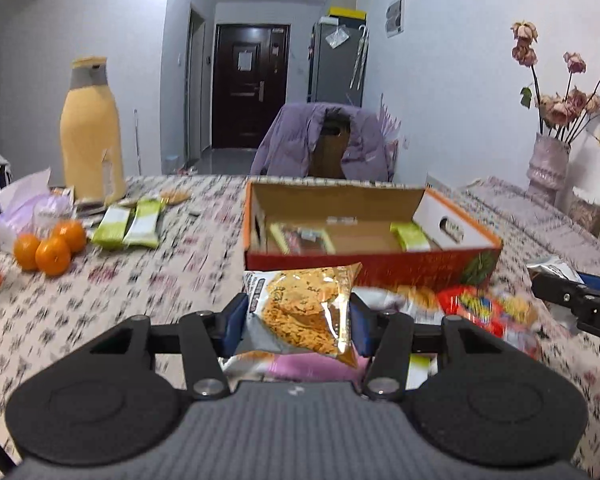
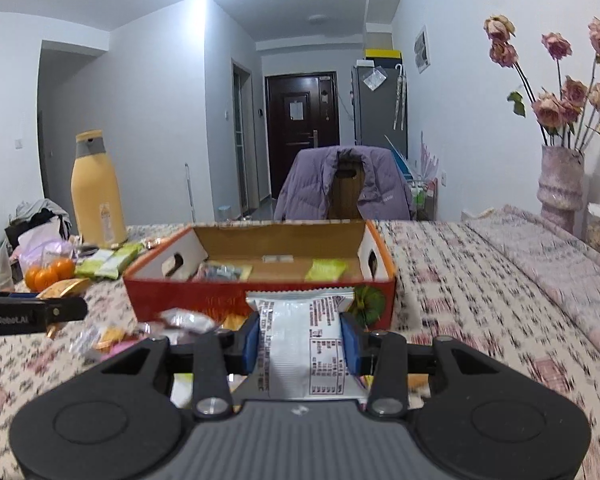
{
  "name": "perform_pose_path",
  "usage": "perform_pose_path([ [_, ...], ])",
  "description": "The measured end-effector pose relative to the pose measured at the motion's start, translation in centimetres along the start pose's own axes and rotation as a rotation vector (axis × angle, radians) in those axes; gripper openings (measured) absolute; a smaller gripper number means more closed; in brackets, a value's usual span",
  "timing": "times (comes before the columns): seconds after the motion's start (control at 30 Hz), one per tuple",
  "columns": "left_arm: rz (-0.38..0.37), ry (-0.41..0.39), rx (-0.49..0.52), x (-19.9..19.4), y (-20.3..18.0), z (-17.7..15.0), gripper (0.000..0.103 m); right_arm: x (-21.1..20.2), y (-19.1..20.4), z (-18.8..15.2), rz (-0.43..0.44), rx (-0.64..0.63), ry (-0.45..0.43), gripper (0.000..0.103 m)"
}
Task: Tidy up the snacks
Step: 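Drop the cookie pack into the box with the left gripper while the right drops the white packet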
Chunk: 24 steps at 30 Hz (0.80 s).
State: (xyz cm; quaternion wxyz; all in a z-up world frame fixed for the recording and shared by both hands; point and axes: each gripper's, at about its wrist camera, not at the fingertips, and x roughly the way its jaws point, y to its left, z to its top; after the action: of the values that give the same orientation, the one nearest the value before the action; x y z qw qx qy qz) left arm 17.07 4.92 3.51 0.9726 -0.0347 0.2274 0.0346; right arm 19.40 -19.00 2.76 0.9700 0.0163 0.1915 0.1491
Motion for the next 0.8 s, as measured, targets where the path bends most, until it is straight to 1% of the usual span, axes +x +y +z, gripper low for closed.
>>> perform_pose_path([
  [0.27, 0.000, -0.037, -0.039, 3.7, -0.8, 4.1, 0.052, 3.8, 0.5, 4.8, 0.010, -0.025, -0.052, 0.040],
  [0.4, 0.010, -0.057, -0.035, 5.6, -1.3, 6.0, 0.052, 6.4, 0.8, 6.7, 0.025, -0.027, -0.041, 0.040],
  [0.57, 0.015, -0.076, -0.035, 8.1, -1.9, 8.0, 0.052, 9.5, 0.9, 8.9, 0.025, -0.019, -0.039, 0.040],
  [0.67, 0.020, -0.081, -0.047, 9.7, -2.1, 9.0, 0.052, 11.7, 0.9, 9.6, 0.017, -0.016, -0.031, 0.040],
  [0.8, 0.034, -0.088, -0.069, 11.8, -2.2, 9.7, 0.052, 14.6, 0.4, 9.6, 0.005, 0.002, -0.013, 0.040],
])
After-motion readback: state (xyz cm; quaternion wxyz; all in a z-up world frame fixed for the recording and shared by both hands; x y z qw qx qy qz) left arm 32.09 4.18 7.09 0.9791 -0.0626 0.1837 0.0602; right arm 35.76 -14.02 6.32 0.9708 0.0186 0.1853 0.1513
